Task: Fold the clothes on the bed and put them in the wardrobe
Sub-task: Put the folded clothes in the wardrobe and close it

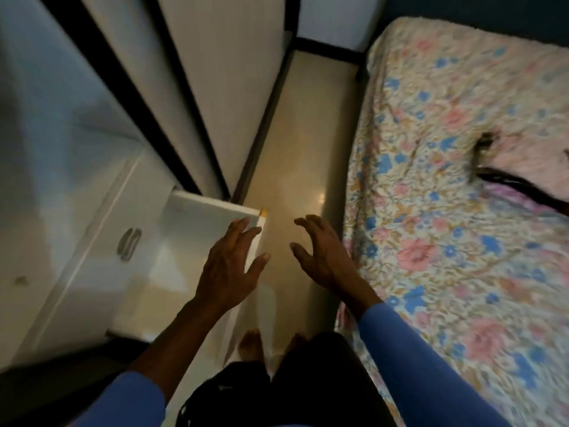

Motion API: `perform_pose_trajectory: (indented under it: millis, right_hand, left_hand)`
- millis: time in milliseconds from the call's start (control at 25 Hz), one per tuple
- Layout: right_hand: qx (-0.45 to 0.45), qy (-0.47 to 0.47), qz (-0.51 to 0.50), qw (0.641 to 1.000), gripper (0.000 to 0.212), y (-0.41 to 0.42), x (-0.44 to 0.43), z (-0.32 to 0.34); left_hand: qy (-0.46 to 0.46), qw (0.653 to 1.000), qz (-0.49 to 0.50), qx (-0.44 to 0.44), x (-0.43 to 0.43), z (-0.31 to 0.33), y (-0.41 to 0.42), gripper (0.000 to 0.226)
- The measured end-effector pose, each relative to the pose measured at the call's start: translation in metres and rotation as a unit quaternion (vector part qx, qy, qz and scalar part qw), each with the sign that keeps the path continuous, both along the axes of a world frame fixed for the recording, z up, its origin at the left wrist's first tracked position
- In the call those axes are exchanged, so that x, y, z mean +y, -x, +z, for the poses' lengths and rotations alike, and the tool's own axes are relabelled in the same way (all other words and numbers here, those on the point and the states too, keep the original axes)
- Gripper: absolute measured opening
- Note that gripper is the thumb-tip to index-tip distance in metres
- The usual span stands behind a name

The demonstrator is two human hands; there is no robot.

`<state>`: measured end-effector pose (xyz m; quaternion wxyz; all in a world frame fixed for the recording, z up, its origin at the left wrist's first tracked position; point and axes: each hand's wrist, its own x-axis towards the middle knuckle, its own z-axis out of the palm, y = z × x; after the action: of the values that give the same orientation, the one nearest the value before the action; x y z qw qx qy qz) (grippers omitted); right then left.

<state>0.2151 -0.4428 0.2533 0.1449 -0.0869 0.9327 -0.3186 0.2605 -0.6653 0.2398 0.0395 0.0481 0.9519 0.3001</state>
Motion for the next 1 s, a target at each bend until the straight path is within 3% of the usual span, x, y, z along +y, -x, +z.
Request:
perform_pose_trajectory:
  millis: [200,360,440,600,720,800,880,1000]
  right_hand:
    - [0.009,0.041,-0.17,0.985,0.053,0.032,0.102,0.053]
    - [0.006,0.127,-0.328,0.936,0.045,0.08,0.205,0.06]
    - [-0.024,0.207,-0.422,0.882,0.038,0.094,0.244,0.06]
    - [-0.098,0.388,-0.574,0.714,0.027,0.108,0.322,0.048]
    - [-0.145,0.441,-0.634,0.618,0.024,0.12,0.379,0.035]
    - [-0.145,0.421,-0.649,0.616,0.024,0.131,0.409,0.024]
    - [-0.127,0.341,-0.656,0.661,0.034,0.154,0.448,0.007]
    - [-0.098,0.235,-0.624,0.739,0.045,0.204,0.516,-0.014]
  left_hand:
    - [-0.014,0.986,-0.161,0.041,0.086,0.053,0.121,0.055]
    - [-0.004,0.96,-0.274,0.061,0.194,0.061,0.221,0.058]
    - [0.015,0.946,-0.317,0.061,0.237,0.064,0.246,0.063]
    - [0.041,0.918,-0.394,0.015,0.328,0.057,0.295,0.079]
    - [0.0,0.929,-0.356,-0.105,0.396,0.041,0.331,0.084]
    - [-0.056,0.928,-0.295,-0.221,0.44,0.032,0.348,0.078]
    - [-0.132,0.909,-0.209,-0.335,0.496,0.012,0.375,0.08]
    - [-0.232,0.853,-0.091,-0.459,0.584,-0.032,0.422,0.095]
